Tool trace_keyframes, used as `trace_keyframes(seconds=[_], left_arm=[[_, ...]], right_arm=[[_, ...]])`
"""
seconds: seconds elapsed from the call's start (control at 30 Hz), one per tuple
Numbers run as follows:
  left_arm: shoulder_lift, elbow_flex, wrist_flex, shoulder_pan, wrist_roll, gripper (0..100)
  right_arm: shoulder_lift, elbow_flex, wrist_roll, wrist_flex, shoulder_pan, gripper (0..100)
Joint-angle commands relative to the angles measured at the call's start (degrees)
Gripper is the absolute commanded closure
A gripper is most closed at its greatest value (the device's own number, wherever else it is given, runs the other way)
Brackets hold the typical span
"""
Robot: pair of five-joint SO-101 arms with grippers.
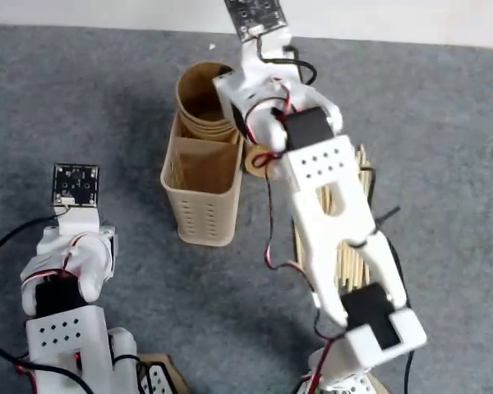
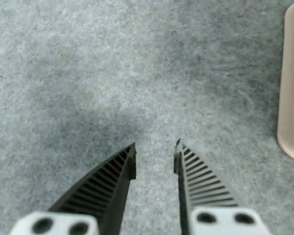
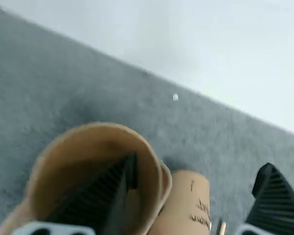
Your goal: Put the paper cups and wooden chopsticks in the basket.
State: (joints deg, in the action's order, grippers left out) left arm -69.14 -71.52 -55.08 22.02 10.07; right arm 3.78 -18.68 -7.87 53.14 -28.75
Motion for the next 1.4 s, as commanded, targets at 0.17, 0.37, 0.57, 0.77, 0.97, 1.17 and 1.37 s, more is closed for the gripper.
trace_keyframes(seconds=[0.17, 0.37, 0.57, 0.77, 0.97, 1.17, 1.37], left_arm=[[0.04, 0.31, 1.14, -0.84, -0.62, 84], [0.04, 0.31, 1.14, -0.84, -0.62, 84], [0.04, 0.31, 1.23, -0.92, -0.62, 84], [0.04, 0.31, 1.14, -0.92, -0.62, 84], [0.04, 0.31, 1.14, -0.84, -0.62, 84], [0.04, 0.31, 1.23, -0.84, -0.62, 84], [0.04, 0.31, 1.23, -0.84, -0.62, 84]], right_arm=[[-1.89, -12.97, 0.26, 22.11, 10.07, 63.4], [-4.18, -20.26, -2.81, 31.96, 19.38, 63.4], [-4.18, -20.26, -6.42, 32.4, 18.15, 63.4], [-0.92, -4.62, -19.6, 29.41, 15.69, 63.4], [-5.05, 18.86, -27.08, 9.36, 14.64, 63.5], [-15.6, 48.48, -31.38, -14.11, 9.27, 63.5], [-19.65, 60.26, -39.21, -29.58, 7.25, 63.5]])
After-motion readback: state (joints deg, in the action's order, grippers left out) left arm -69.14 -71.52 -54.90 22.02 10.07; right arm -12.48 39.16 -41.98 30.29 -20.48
